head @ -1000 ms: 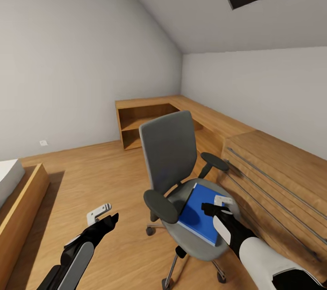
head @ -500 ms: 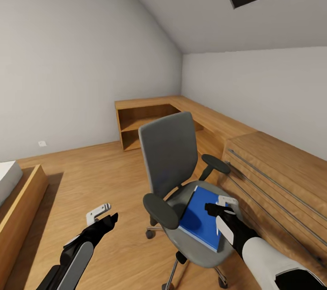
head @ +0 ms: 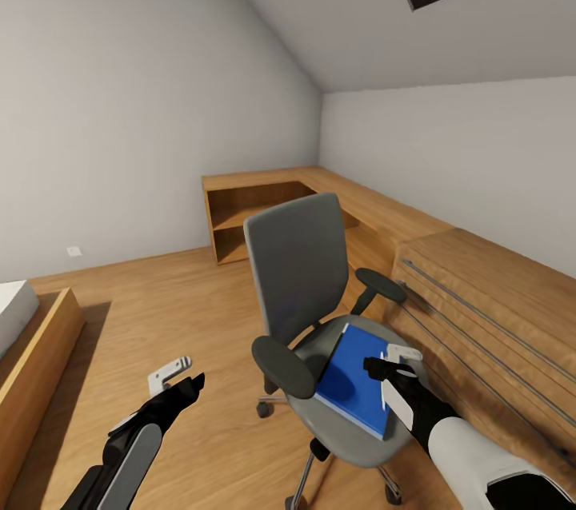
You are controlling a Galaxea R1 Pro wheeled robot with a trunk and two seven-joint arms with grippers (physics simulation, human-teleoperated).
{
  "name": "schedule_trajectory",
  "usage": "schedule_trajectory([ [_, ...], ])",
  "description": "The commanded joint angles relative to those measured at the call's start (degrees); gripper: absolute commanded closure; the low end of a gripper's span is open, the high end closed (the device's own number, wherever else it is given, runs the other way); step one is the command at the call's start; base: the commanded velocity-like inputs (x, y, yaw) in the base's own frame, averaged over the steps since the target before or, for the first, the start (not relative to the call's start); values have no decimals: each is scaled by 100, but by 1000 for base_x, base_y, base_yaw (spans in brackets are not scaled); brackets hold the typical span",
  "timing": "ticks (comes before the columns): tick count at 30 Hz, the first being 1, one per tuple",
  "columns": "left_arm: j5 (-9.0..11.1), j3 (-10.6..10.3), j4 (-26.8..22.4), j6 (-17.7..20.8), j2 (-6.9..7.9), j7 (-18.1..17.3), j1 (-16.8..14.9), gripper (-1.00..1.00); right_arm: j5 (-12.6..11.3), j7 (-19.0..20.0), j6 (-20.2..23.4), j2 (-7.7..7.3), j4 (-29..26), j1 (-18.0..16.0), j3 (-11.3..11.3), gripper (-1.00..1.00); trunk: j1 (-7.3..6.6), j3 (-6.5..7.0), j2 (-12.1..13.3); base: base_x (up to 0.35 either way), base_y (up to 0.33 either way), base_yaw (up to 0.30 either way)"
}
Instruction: In the bedroom, organize the workspace by keeping the computer under the desk, ensuring the monitor is on the desk, placing the keyboard on the desk next to the monitor, placing the mouse on the desk next to the keyboard, moving the folder from the swivel chair onto the desk next to the mouse, stacking the notebook on top of the folder with the pen on top of the notebook, and positioning the swivel chair next to the desk.
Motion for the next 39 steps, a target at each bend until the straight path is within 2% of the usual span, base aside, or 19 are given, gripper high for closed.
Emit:
schedule_trajectory([
  [1, 52, -14, -9, 4, 6, 53, -4, -100, -30, -45, 39, -6, -15, -2, 48, -100, -1, -6, -3, 0, 0, 0],
  [7, 52, -14, -9, 3, -1, 55, -4, -100, -30, -53, 39, -7, -15, -2, 49, -100, 109, -96, -203, 0, 0, 0],
  [15, 60, -14, -9, 11, -3, 53, -4, -100, -30, -54, 39, -7, -15, -2, 50, -100, 109, -96, -203, 0, 0, 0],
  [19, 56, -14, -9, 10, -3, 55, -4, -100, -30, -54, 39, -7, -15, -2, 56, -100, 197, -167, -364, 0, 0, 0],
  [34, 59, -20, -9, 9, -11, 55, -4, -100, -22, -54, 39, -7, -15, -2, 63, -100, 197, -167, -364, 0, 0, 0],
  [39, 56, -19, -9, 11, -12, 55, -4, -100, -21, -48, 39, -7, -15, -2, 66, -100, 307, -257, -564, 0, 0, 0],
])
